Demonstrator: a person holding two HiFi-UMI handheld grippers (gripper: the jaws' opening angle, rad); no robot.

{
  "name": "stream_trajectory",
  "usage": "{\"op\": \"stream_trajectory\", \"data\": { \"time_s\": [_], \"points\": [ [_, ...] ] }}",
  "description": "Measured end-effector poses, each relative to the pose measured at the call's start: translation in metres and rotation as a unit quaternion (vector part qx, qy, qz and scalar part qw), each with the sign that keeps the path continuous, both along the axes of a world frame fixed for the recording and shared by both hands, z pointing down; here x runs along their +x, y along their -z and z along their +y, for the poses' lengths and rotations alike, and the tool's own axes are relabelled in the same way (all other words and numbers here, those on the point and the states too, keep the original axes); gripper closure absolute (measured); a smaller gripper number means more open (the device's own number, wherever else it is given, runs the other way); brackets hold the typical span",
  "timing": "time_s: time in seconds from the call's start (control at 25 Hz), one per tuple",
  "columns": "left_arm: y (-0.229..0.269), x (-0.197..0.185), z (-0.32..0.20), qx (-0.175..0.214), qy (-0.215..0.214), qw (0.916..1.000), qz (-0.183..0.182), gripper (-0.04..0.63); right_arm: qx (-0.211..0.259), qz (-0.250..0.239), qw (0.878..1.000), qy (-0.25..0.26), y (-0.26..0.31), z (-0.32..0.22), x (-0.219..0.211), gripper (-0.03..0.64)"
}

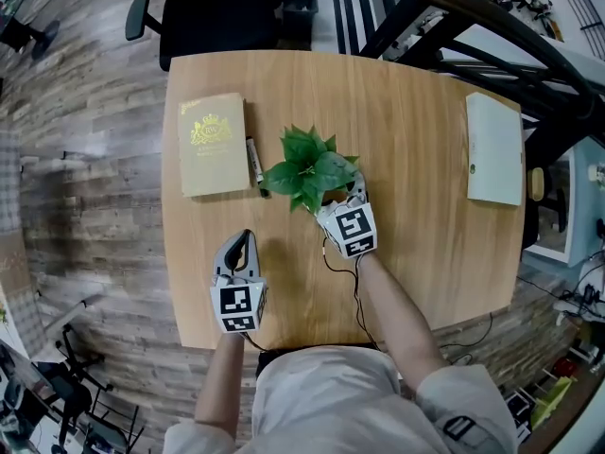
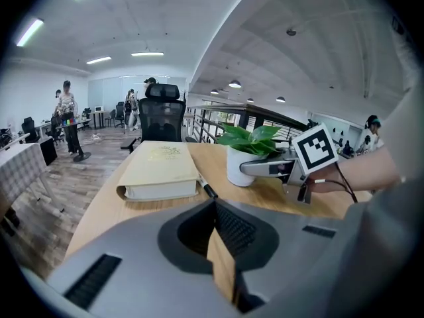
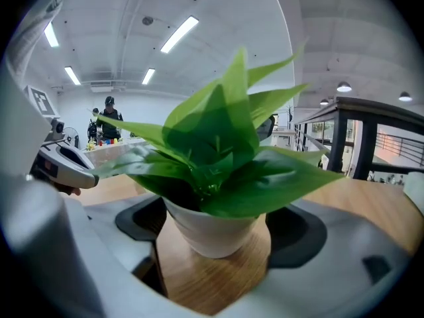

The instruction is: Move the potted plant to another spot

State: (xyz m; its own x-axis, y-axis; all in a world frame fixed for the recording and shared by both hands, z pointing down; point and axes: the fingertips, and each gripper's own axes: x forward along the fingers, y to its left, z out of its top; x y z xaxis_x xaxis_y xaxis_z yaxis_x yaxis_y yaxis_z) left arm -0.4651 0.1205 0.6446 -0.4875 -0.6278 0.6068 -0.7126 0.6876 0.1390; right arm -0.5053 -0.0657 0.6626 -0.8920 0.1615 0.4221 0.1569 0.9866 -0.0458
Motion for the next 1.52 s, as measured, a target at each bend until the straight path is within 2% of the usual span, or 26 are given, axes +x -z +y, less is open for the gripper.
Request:
{"op": "stream_trajectory", "data": {
  "time_s": [0.28,0.56,0.72,0.88,1.32,1.52],
  "points": [
    [0.014,0.004,-0.006,-0.008,-0.018,0.9997,-0.017,0.584,-0.022,-0.015,1.000,0.003,0.010,0.019,0.006,0.150],
    [0.021,0.016,-0.023,-0.007,-0.026,0.9995,-0.018,0.584,-0.038,-0.033,0.999,-0.004,0.032,0.014,0.022,0.152],
    [0.028,0.013,-0.025,-0.008,-0.024,0.9992,-0.031,0.584,-0.040,-0.045,0.998,-0.003,0.048,0.013,0.032,0.153],
    [0.037,0.017,-0.032,-0.003,-0.022,0.9990,-0.037,0.584,-0.053,-0.069,0.996,-0.008,0.073,0.007,0.044,0.153],
    [0.077,0.033,-0.046,0.020,-0.025,0.9964,-0.078,0.584,-0.042,-0.146,0.988,-0.001,0.154,0.013,0.076,0.153],
    [0.117,0.052,-0.053,0.046,-0.025,0.9932,-0.104,0.583,-0.030,-0.187,0.982,-0.002,0.206,0.010,0.105,0.155]
  ]
}}
